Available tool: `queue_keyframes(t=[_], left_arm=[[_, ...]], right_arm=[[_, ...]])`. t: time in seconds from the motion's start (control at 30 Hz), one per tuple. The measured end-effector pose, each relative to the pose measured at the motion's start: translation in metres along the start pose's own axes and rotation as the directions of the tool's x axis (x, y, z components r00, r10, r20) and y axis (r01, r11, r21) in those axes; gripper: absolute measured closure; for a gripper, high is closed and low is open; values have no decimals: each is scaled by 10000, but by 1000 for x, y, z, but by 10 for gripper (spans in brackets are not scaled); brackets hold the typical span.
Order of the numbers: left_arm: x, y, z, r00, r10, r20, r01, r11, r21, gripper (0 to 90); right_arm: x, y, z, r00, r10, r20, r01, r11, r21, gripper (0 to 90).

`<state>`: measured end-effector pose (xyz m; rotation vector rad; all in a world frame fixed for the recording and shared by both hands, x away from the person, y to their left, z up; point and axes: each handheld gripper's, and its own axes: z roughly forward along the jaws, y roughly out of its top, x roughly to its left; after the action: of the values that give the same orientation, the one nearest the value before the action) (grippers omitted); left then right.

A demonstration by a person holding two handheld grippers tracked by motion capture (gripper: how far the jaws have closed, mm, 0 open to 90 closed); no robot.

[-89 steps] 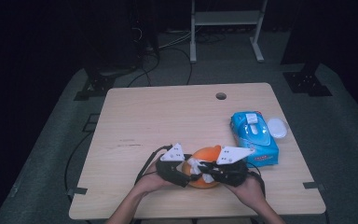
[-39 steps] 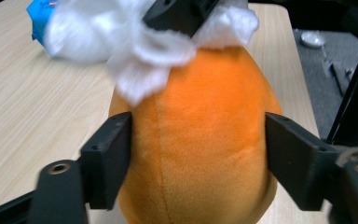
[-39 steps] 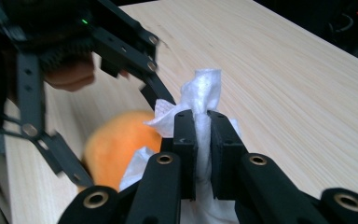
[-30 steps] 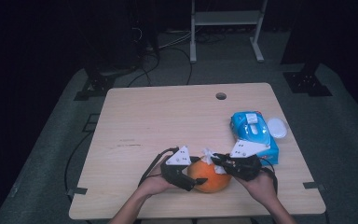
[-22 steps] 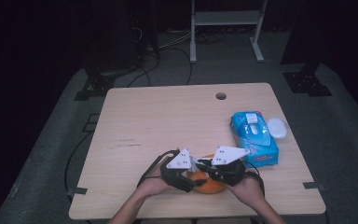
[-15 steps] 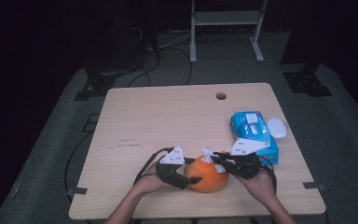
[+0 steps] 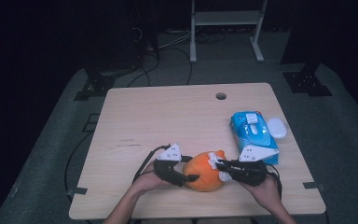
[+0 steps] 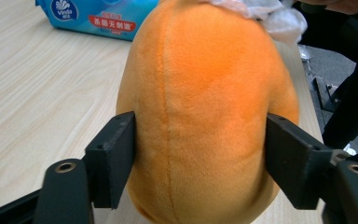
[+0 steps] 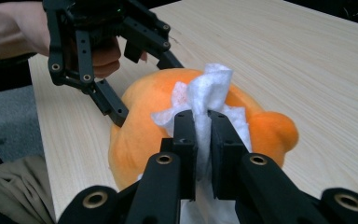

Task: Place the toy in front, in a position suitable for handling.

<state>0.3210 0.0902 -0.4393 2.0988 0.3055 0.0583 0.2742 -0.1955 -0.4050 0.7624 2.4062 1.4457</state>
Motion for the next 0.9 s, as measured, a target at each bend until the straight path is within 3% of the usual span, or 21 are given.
queue_keyframes(t=[0.07, 0.1, 0.13, 0.2, 0.23, 0.33, 0.37, 0.47, 0.5, 0.73, 0.87, 0.9], left_arm=[[1, 0, -1, 9996, -206, 182, 207, 9998, -50, 250], [2, 3, -2, 9951, -723, 678, 740, 9970, -239, 191], [2, 3, -2, 9951, -723, 678, 740, 9970, -239, 171], [3, 5, -1, 9896, -1135, 881, 1175, 9922, -417, 161], [1, 6, 1, 9939, -845, 706, 862, 9960, -218, 181], [-4, 6, 1, 9974, -517, 504, 526, 9985, -167, 250], [-8, 7, 2, 9995, -155, 280, 158, 9998, -86, 297], [-12, 9, 4, 9998, 115, 156, -114, 9999, -39, 315], [-14, 10, 5, 9995, 300, 112, -299, 9995, -22, 326], [-19, 12, 6, 9975, 699, 60, -700, 9975, 136, 329], [-22, 14, 7, 9960, 889, 62, -890, 9958, 213, 325], [-25, 15, 9, 9942, 1072, 82, -1073, 9940, 224, 322]], right_arm=[[1, 0, 1, 10000, 33, -23, -33, 10000, -14, 818], [0, -1, 1, 10000, 72, 17, -72, 10000, 14, 818], [0, -1, 1, 10000, 72, 17, -72, 10000, 14, 818], [0, -3, 1, 9998, 141, -123, -142, 9999, -24, 818], [4, -3, 1, 9999, 15, -130, -14, 10000, 43, 817], [7, -3, -1, 9998, -167, -102, 169, 9998, 134, 817], [4, -3, -5, 9999, -145, -63, 146, 9998, 132, 816], [-4, -5, -8, 9999, 123, -6, -123, 9999, -43, 817], [-12, -7, -10, 9991, 419, 75, -418, 9990, -133, 817], [-34, -5, -6, 9951, 849, 514, -839, 9963, -204, 817], [-30, 1, -2, 9961, 716, 510, -707, 9973, -200, 818], [-24, 8, 1, 9982, 516, 292, -507, 9983, -294, 818]])
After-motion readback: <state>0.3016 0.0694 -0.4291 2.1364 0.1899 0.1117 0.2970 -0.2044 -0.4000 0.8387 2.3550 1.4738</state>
